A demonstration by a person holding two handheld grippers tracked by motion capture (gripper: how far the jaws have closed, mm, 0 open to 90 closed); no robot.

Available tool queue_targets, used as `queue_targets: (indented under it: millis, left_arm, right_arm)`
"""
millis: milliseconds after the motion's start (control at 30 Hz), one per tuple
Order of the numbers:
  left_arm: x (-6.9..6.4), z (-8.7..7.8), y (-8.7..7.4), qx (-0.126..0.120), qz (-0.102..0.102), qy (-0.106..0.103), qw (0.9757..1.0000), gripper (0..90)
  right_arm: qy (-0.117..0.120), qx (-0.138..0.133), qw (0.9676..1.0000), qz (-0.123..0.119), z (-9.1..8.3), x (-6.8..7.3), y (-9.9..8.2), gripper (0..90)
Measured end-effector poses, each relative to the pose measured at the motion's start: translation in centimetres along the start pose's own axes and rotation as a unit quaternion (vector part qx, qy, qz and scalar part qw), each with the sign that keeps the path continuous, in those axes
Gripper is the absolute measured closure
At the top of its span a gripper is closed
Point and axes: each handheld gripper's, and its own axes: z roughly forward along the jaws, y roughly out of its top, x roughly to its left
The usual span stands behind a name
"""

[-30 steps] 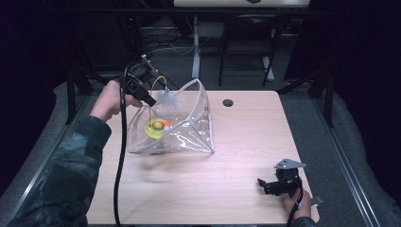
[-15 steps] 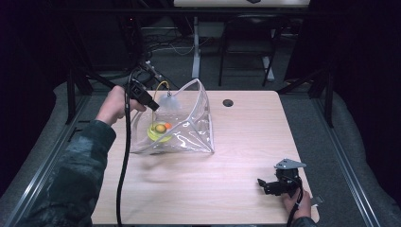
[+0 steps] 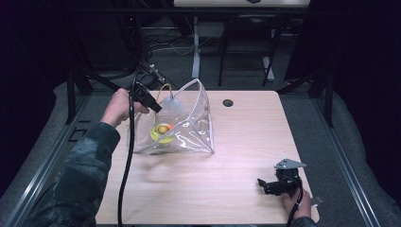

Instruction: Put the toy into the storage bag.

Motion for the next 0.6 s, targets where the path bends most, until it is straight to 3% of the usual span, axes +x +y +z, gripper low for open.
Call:
queue_targets:
  millis: [600]
  left_arm:
    - [-0.1,1.5,0.3,0.003,-0.005,0.005,1.0,87.7]
  right_arm:
    - [0.0,0.0,1.0,0.0,0.0,0.0,0.0,0.0]
